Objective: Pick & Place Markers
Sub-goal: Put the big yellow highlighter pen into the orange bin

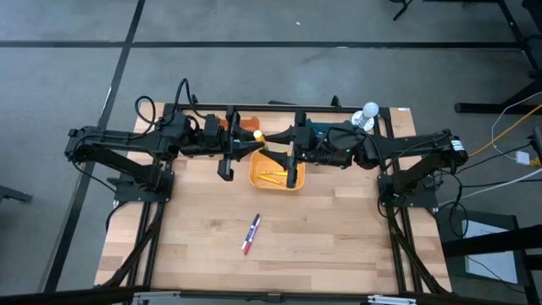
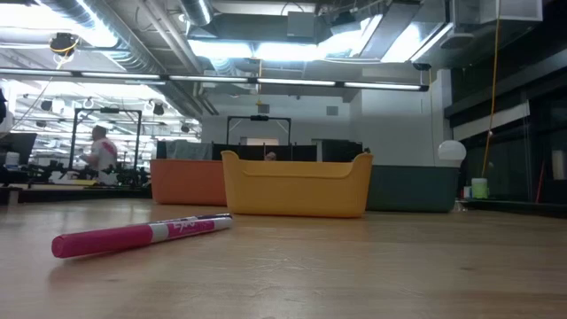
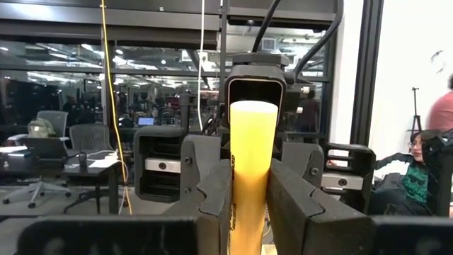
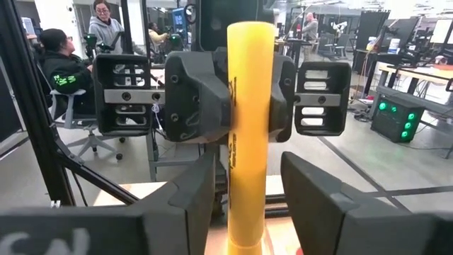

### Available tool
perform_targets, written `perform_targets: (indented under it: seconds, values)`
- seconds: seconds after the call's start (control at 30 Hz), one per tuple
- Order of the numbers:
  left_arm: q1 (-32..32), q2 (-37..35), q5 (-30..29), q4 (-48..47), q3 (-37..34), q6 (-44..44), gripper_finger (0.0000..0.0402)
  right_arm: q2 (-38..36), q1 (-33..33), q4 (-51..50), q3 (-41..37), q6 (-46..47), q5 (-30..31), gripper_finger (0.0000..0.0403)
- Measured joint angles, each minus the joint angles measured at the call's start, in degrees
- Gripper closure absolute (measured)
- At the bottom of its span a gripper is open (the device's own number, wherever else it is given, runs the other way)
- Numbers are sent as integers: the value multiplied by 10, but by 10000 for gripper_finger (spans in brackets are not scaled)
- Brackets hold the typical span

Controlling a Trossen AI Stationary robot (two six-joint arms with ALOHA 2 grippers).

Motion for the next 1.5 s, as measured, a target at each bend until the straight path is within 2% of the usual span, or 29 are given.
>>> perform_targets:
  seconds: [0.27, 0.4, 0.63, 0.77, 1.03, 1.4, 1.5]
  values:
    - [0, 0, -1, -11, 0, 0, 339, -13, 2, -10, 0, 0, 0, 225]
    - [0, 0, -2, -11, 0, 10, 339, -21, 2, -14, 0, 17, -8, 231]
    - [0, -8, -10, -27, 0, 15, 339, -51, 7, -82, 0, 41, -9, 247]
    - [0, -12, -10, -32, 0, 15, 339, -67, 9, -119, 0, 50, -9, 280]
    - [12, -22, -11, -60, 0, 11, 339, -95, 19, -163, 0, 54, -9, 390]
    - [64, -46, 5, -99, 0, -6, 339, -121, 21, -193, 0, 57, -13, 398]
    - [85, -47, 16, -142, 21, -6, 339, -122, 21, -196, 0, 56, -13, 400]
